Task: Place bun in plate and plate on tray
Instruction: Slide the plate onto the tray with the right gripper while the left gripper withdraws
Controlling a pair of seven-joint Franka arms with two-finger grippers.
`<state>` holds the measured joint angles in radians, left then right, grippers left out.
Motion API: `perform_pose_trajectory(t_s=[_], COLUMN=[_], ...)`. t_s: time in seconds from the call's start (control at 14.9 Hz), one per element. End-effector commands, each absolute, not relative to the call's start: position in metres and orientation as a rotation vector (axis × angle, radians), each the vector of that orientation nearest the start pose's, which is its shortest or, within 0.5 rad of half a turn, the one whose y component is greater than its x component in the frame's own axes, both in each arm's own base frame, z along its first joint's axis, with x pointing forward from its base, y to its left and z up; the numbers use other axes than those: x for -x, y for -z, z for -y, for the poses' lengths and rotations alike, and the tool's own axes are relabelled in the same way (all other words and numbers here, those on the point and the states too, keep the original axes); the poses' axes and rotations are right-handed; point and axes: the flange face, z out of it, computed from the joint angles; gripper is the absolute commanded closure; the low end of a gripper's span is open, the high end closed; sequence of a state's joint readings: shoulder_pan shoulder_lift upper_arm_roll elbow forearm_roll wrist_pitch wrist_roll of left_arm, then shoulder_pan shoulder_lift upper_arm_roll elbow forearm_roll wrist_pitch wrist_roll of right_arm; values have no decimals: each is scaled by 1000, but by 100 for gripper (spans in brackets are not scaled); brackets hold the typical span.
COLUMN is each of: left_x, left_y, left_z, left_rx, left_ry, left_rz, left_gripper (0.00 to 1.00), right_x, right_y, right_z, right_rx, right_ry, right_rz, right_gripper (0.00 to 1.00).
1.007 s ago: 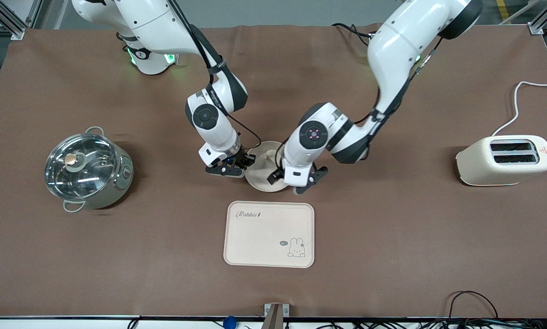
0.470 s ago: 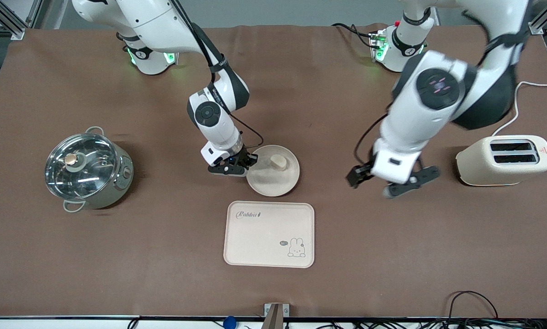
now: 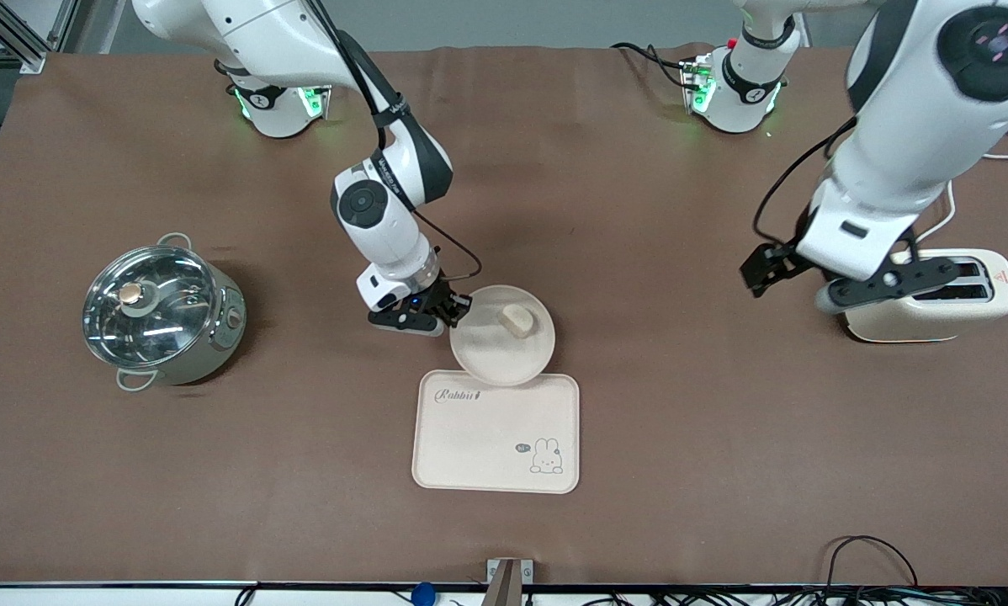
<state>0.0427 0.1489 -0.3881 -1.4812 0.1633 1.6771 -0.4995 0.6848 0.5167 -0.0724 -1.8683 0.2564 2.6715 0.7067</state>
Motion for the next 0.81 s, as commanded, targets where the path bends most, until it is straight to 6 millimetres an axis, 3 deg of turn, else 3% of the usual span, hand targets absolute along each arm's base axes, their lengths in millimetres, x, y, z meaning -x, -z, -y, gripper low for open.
perform_pose_trajectory(t_s=[0.0,0.13,0.34,0.6,0.74], left_x=[-564,-553,-533,-515,-510], left_y=[-629,-641,-661,-662,-657], left_z=[148,138,118,71,61], left_rx=[3037,3020,3018,3103,3133], left_ry=[150,114,82,22,-2], left_rz=[83,14,-44,-115,-112], left_gripper=[0,0,0,0,0], right_x=[-600,-628,-650,-659,-657], right_y=[-262,-246,-213,-209,-208], right_z=[-385,-376,-373,-362,-364], right_rx=[2764,2728,2710,2704,2705], right_ry=[268,287,302,305,304], right_rz=[-560,-666,-723,-748,-744], right_gripper=[97,97,98,98,98])
